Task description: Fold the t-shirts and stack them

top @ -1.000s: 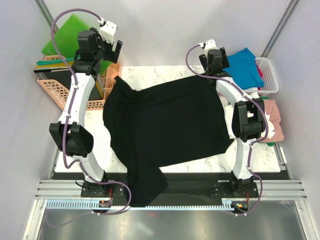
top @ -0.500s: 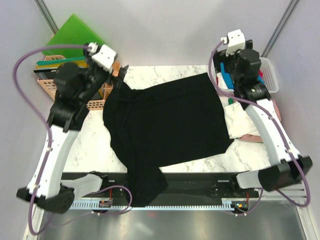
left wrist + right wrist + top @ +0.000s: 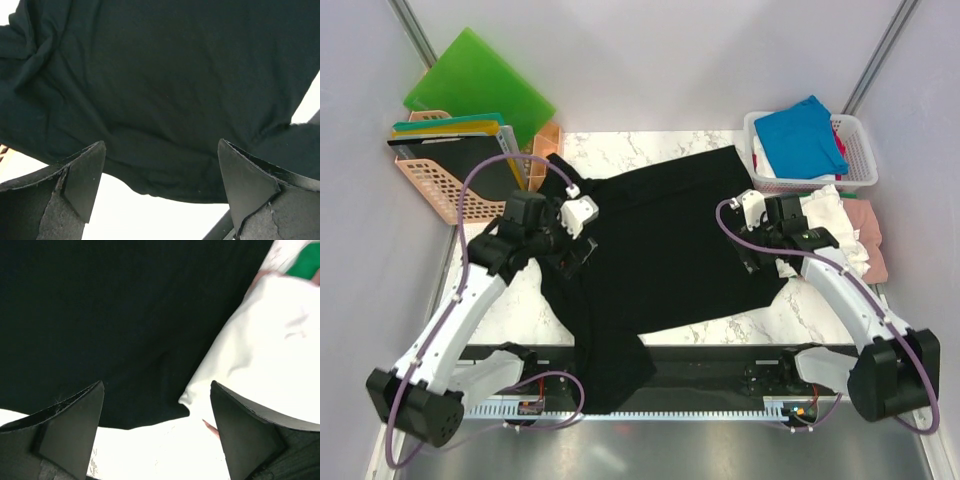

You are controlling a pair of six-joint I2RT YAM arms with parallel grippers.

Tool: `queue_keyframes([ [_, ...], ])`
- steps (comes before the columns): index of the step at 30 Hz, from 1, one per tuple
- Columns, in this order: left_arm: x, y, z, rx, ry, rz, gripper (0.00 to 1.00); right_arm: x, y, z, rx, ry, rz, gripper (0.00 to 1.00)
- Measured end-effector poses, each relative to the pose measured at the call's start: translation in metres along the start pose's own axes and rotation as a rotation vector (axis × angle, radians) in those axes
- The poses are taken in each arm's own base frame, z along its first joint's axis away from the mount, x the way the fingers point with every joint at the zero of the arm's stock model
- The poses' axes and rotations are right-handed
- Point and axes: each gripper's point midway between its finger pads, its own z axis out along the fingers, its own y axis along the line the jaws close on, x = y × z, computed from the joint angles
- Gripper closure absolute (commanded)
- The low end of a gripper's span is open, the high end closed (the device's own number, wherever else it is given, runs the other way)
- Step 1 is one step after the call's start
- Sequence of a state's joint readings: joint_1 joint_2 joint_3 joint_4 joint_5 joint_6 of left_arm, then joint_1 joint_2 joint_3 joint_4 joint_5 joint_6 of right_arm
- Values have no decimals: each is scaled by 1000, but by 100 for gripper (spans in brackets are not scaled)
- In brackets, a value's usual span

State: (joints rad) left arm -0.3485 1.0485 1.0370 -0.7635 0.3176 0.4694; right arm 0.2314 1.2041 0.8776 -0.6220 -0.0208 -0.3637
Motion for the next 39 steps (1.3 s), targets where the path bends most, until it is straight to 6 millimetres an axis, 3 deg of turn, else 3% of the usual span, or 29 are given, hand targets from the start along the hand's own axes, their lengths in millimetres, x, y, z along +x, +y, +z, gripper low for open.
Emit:
queue_keyframes([
  [7, -13, 11, -51, -177, -171, 64, 0, -19, 2, -22, -6, -116, 6, 2],
  [10, -8, 15, -61, -257, -208, 109, 0, -20, 3, -24, -8, -129, 3, 2],
  [16, 16, 27, -49, -308, -130, 97, 0, -11, -3, -27, 29, -137, 9, 2],
  [24, 29, 49, -36, -342, -92, 20, 0, -2, -29, -24, 90, -123, 71, 2],
  [30, 50, 47, -9, -265, -23, -56, 0, 8, -46, -16, 99, -100, 176, 2],
  [33, 54, 50, -5, -266, -5, -82, 0, 2, -45, -10, 86, -117, 219, 2],
  [36, 50, 66, -10, -349, -29, -84, 0, -14, -49, -11, 117, -231, 261, 2],
  [39, 49, 82, -15, -420, -63, -104, 0, -17, -50, -14, 151, -326, 272, 2],
])
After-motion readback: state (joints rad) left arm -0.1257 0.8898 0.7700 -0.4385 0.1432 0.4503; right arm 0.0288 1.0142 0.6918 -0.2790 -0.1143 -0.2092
